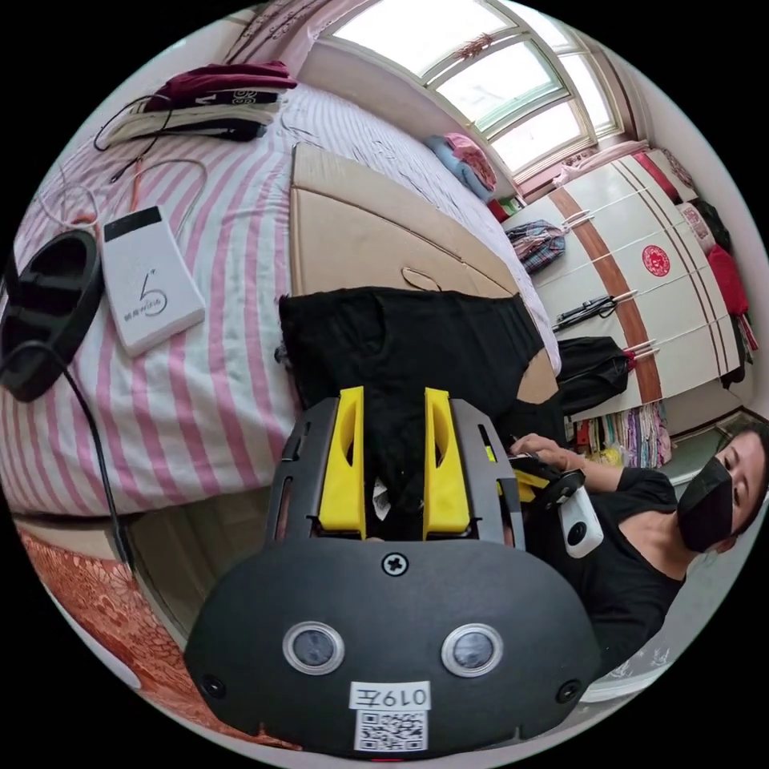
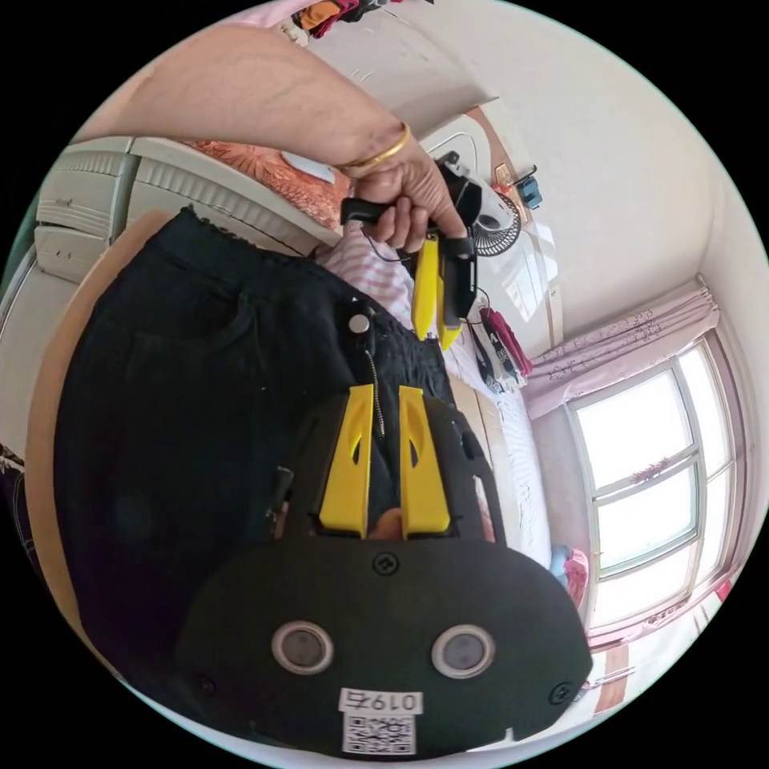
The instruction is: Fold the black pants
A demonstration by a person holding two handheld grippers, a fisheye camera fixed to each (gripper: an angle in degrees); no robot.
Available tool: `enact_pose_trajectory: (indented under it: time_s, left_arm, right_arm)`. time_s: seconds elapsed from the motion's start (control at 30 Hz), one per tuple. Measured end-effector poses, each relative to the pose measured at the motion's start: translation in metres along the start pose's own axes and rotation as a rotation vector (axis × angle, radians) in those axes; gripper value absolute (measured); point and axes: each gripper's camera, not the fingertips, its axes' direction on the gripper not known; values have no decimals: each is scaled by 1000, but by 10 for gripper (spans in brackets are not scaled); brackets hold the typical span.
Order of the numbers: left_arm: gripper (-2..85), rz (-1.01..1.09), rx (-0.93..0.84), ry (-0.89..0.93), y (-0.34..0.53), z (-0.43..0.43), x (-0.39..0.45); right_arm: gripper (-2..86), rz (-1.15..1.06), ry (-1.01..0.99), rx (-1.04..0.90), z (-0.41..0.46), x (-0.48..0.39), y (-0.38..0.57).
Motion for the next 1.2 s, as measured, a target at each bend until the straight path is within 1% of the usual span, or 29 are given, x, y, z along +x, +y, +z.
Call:
enact_pose_trajectory:
  time_s: [0.17, 0.33, 0.4, 0.47, 0.53, 0.7, 0.8, 0.87, 0.93, 1.07, 1.2]
  left_arm:
    - [106, -46, 10, 29, 38, -7, -6]
    - [92, -52, 11, 49, 57, -11, -8]
    - [61, -24, -9, 49, 59, -10, -6]
    - [43, -10, -10, 15, 61, -11, -1]
    - [32, 13, 7, 3, 65, -16, 3]
    - [20, -19, 110, 153, 80, -38, -3]
    - [17, -22, 84, 123, 85, -40, -1]
    - [16, -24, 90, 125, 88, -43, -1]
    - [16, -30, 113, 152, 91, -46, -2]
    - [15, -40, 108, 187, 100, -44, -7]
    - [13, -47, 143, 234, 105, -45, -11]
  right_arm:
    - [72, 77, -80, -32, 8, 25, -3]
    - [74, 94, -136, -46, 15, 39, -7]
    - [60, 104, -166, -50, 18, 42, -8]
    - [28, 111, -190, -48, 17, 46, -10]
    - [10, 107, -177, -47, 16, 45, -10]
    - [-3, 52, -108, -55, 15, 40, -15]
    - [-2, 12, -41, -33, 11, 37, -19]
    - [3, 27, -36, -1, 5, 43, -25]
    - [11, 64, -74, 15, 4, 54, -29]
    - [51, 171, -174, 15, 13, 88, -33]
    - [72, 246, -200, 0, 26, 122, -40]
